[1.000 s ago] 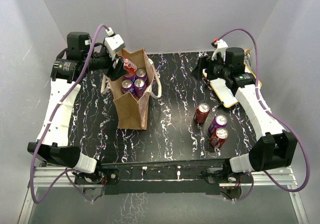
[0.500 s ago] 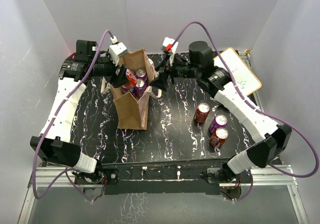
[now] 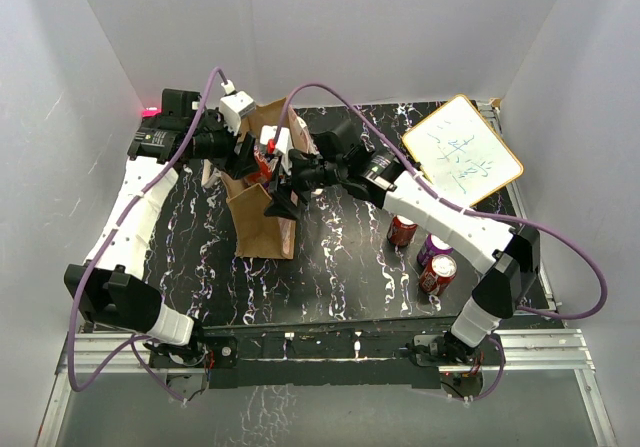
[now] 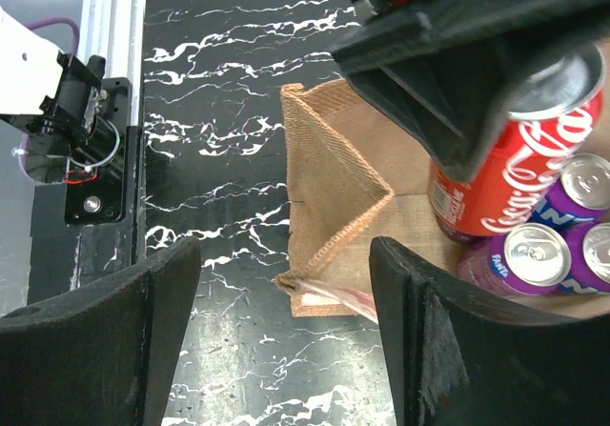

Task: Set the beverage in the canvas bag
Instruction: Place the drink in the canvas bag, then pick up the drink from the center of the board.

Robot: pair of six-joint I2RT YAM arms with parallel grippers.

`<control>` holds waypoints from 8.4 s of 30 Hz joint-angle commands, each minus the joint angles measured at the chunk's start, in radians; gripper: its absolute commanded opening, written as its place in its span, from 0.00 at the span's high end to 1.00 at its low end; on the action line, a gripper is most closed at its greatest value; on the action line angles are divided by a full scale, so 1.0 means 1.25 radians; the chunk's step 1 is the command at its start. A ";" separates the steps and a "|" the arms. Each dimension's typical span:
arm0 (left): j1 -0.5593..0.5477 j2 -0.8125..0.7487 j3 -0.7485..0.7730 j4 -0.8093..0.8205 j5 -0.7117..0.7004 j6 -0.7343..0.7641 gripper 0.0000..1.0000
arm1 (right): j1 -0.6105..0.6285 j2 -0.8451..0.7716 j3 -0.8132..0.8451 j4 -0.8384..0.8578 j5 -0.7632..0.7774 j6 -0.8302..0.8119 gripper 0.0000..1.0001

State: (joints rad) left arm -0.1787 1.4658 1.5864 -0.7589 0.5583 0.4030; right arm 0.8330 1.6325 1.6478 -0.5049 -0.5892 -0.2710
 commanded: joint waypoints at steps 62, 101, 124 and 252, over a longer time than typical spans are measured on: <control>-0.007 0.044 0.046 -0.166 -0.032 0.189 1.00 | 0.020 -0.068 -0.312 0.163 -0.097 -0.125 0.92; -0.059 0.115 -0.040 -0.063 -0.173 0.306 1.00 | -0.053 -0.026 -0.237 0.329 -0.183 -0.038 0.87; -0.068 0.131 0.165 -0.104 -0.094 0.150 1.00 | -0.061 -0.090 -0.266 0.410 -0.127 0.064 0.38; -0.129 0.132 0.234 0.027 -0.203 0.038 0.05 | -0.563 -0.228 -0.369 0.172 0.104 0.128 0.23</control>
State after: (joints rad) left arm -0.2638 1.6375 1.8011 -0.6945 0.2588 0.4297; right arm 0.2005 1.4281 1.2186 -0.2672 -0.5537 -0.1497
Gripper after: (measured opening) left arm 0.958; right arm 0.762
